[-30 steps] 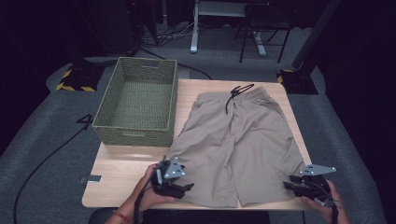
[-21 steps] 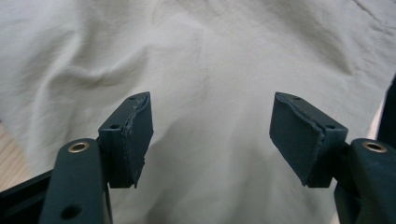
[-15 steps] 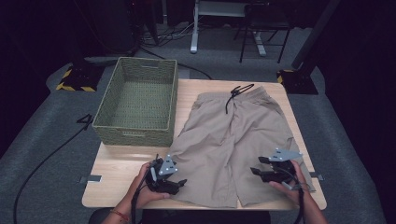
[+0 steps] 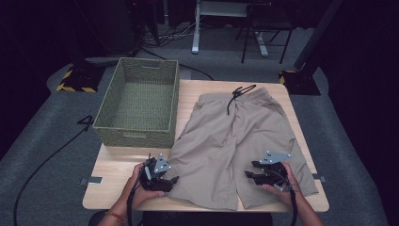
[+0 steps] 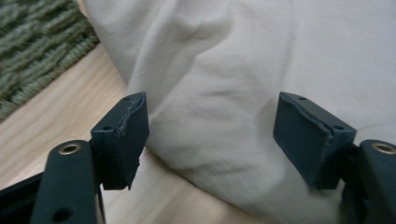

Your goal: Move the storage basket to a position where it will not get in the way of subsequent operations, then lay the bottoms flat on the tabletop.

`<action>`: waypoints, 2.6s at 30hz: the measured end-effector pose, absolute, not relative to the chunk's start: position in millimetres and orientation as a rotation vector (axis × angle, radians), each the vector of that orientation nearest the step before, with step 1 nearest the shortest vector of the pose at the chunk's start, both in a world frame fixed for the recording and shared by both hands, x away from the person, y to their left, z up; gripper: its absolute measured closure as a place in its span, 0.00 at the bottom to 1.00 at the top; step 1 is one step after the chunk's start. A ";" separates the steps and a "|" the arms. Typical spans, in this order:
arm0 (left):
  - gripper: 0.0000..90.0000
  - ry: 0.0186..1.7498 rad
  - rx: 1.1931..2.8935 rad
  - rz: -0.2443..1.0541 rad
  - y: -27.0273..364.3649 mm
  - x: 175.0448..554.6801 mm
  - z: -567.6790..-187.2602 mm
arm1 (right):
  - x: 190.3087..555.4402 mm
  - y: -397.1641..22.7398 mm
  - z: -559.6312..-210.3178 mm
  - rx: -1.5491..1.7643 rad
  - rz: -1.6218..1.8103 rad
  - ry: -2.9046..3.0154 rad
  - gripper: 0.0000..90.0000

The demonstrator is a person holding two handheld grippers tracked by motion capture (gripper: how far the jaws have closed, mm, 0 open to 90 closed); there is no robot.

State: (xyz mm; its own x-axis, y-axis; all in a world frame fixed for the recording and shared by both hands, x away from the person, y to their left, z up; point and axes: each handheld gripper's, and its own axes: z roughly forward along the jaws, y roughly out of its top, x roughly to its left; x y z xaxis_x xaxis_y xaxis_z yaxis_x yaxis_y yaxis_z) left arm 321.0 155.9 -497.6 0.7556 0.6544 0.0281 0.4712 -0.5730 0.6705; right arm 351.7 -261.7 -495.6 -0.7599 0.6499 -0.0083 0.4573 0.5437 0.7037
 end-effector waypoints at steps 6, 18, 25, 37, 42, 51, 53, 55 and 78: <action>0.38 0.783 2.301 0.283 158.4 304.2 -497.6 | 334.2 -272.4 -498.2 0.940 1.056 2.483 0.49; 0.34 0.796 2.278 0.295 165.4 284.9 -500.2 | 370.4 -249.5 -466.3 0.916 1.152 2.385 0.42; 0.31 0.803 2.239 0.316 166.8 283.9 -503.9 | 408.1 -206.6 -473.8 0.872 1.140 2.448 0.41; 0.31 0.819 2.227 0.327 165.9 282.7 -504.6 | 415.9 -224.1 -495.4 0.948 1.034 2.527 0.33; 0.31 0.817 2.226 0.328 166.4 282.9 -504.8 | 410.0 -230.9 -487.2 0.910 1.026 2.529 0.37; 0.30 0.825 2.227 0.326 166.3 284.6 -504.5 | 411.6 -266.6 -463.0 0.985 1.180 2.343 0.38; 0.30 0.825 2.227 0.326 166.3 284.6 -504.5 | 416.2 -277.9 -462.7 1.067 1.130 2.278 0.38; 0.30 0.825 2.228 0.326 166.3 284.7 -504.4 | 419.7 -283.3 -466.8 1.076 1.049 2.255 0.37; 0.21 0.957 2.172 0.361 173.5 294.7 -496.5 | 446.1 -246.7 -465.7 1.043 1.078 2.296 0.39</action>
State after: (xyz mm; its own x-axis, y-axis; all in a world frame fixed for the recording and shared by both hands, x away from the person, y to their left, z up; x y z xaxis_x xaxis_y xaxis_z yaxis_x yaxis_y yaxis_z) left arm 294.7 173.5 -496.5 0.6847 0.7281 -0.0328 0.5252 -0.4616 0.7149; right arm 446.1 -246.7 -465.7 -0.6436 0.7644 -0.0381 0.4586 0.4251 0.7804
